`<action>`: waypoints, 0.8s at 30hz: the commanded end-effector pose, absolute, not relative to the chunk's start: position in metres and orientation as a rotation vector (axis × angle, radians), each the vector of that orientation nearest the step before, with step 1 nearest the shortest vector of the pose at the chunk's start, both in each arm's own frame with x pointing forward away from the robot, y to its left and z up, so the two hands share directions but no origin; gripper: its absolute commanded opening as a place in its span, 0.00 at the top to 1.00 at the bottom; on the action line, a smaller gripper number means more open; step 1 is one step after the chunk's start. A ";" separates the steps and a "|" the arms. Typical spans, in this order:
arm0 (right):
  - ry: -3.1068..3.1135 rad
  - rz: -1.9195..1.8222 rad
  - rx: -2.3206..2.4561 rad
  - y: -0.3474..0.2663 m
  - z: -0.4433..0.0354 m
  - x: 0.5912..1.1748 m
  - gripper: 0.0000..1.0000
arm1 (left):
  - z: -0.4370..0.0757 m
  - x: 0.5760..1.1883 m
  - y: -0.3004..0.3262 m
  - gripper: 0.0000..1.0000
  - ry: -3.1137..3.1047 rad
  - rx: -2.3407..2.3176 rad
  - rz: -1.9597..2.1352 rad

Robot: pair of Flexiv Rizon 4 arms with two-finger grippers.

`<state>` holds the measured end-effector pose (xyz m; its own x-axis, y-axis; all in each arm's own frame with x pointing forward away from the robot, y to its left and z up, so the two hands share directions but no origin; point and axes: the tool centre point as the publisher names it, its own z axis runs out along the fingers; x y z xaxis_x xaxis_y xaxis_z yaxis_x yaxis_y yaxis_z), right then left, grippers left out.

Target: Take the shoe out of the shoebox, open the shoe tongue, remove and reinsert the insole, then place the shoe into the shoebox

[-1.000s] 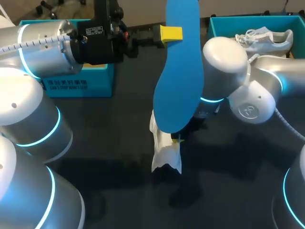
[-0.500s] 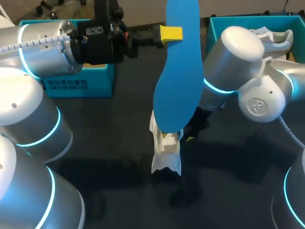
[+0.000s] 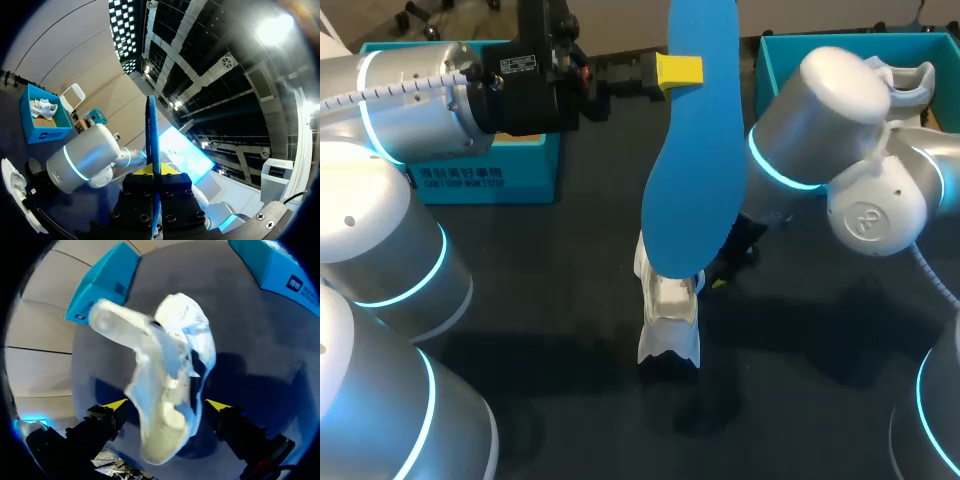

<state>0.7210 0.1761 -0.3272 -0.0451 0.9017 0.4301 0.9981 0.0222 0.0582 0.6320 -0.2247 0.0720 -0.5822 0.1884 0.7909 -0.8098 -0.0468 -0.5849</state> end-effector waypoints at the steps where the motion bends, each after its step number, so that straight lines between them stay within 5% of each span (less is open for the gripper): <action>1: -1.941 -0.653 -1.874 0.157 -0.309 0.716 0.00 | 0.071 0.631 -0.225 1.00 -1.494 0.687 1.724; 24: -1.741 -0.955 -1.663 0.146 -0.236 0.738 0.00 | 0.071 0.631 -0.225 1.00 -1.494 0.687 1.724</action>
